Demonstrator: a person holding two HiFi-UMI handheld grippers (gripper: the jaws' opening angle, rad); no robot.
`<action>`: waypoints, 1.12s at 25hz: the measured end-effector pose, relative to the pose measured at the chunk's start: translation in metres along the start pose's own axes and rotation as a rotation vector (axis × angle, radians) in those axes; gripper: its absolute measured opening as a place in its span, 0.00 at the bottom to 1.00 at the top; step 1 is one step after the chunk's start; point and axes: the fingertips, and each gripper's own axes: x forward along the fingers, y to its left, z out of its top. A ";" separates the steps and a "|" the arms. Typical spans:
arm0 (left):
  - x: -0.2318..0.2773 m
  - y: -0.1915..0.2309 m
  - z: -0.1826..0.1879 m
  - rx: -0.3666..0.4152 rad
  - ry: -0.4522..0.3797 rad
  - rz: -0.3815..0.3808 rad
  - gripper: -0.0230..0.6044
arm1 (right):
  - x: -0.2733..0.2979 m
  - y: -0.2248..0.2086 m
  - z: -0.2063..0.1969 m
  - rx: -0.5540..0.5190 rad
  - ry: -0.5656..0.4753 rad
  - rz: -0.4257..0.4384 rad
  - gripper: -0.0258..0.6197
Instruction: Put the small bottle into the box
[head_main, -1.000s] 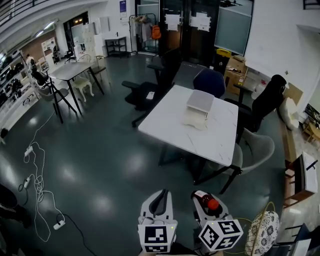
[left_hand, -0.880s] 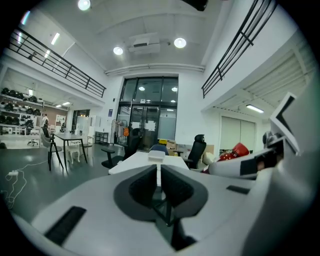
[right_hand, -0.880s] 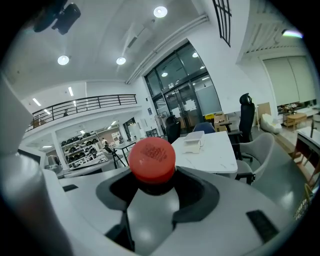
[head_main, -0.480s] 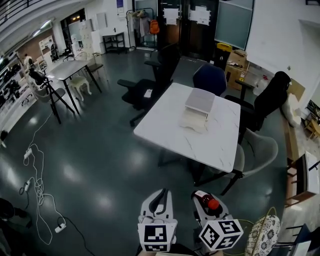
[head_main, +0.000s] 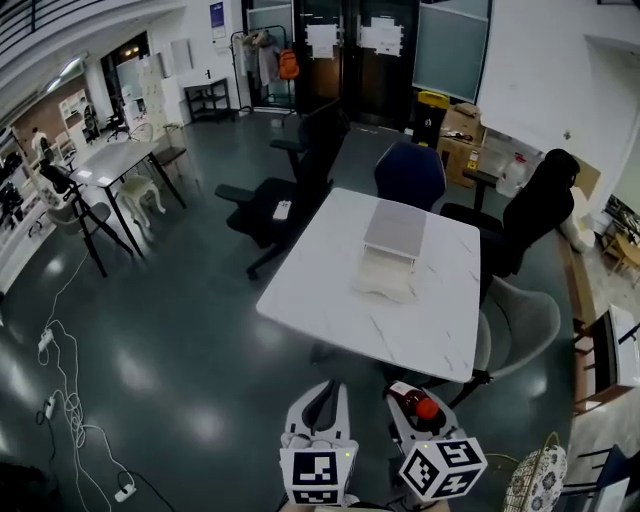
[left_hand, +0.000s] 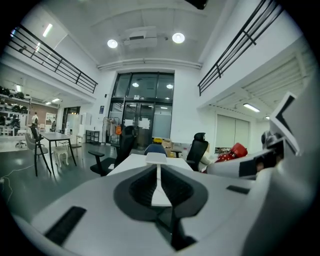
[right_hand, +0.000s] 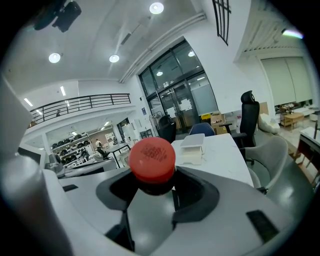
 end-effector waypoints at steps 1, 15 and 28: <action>0.010 0.005 0.004 0.004 -0.002 -0.009 0.09 | 0.010 -0.001 0.005 0.004 -0.004 -0.007 0.39; 0.098 0.059 0.019 0.017 0.014 -0.075 0.09 | 0.100 -0.011 0.034 0.049 -0.010 -0.087 0.39; 0.173 0.070 0.021 0.002 0.062 -0.086 0.09 | 0.161 -0.051 0.056 0.071 0.028 -0.116 0.39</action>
